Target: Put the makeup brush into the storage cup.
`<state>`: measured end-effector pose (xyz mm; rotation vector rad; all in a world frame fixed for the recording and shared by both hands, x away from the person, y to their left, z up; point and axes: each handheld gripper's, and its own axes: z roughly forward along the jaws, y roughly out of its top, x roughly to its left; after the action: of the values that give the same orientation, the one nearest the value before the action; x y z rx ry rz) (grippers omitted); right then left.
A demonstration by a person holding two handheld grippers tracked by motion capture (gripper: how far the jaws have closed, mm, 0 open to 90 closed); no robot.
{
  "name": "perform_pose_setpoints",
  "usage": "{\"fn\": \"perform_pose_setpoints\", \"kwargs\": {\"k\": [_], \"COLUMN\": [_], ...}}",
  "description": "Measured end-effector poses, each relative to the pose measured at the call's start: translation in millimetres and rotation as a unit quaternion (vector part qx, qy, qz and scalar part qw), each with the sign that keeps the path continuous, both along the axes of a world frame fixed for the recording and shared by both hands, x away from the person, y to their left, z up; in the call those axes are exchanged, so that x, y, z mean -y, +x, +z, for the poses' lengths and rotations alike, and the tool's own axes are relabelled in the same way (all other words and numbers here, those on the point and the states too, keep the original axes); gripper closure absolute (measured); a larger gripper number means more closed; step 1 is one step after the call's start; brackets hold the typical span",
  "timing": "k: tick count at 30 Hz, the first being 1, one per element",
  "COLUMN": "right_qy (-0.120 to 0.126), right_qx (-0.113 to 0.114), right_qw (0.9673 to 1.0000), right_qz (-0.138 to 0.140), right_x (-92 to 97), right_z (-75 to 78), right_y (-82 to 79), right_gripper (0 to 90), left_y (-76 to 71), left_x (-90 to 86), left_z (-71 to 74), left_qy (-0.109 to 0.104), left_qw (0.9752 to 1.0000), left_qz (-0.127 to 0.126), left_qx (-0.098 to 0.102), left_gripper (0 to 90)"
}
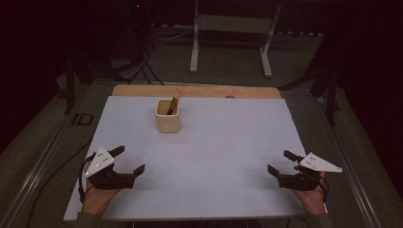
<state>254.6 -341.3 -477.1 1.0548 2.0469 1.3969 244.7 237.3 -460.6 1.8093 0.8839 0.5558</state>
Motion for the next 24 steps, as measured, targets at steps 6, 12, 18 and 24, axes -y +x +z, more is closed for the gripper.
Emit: {"fn": "perform_pose_setpoints", "kwargs": {"k": [6, 12, 18, 24], "right_qy": [-0.001, -0.001, 0.0, 0.004], "right_qx": [-0.001, -0.002, -0.001, -0.003], "right_qw": [1.0, 1.0, 1.0, 1.0], "right_qz": [0.0, 0.004, 0.006, 0.008], "right_x": [-0.8, -2.5, -3.2, -4.4], "right_z": [0.2, -0.3, -0.4, -0.3], "right_y": [-0.3, -0.1, 0.0, -0.5], "right_gripper": [10.7, 10.7, 10.7, 10.7], "left_y": [-3.1, -8.8, -12.9, -21.0], "left_x": [-2.7, -6.6, -14.0, -21.4], "left_z": [-3.4, -2.1, -0.7, -0.9], "left_qy": [0.006, 0.002, -0.005, -0.01], "left_qw": [1.0, 0.9999, 0.9997, 0.9994], "left_qz": [0.007, 0.015, 0.024, 0.033], "left_qx": [-0.002, 0.003, 0.008, 0.01], "left_gripper": [3.4, 3.4, 3.4, 3.5]}}
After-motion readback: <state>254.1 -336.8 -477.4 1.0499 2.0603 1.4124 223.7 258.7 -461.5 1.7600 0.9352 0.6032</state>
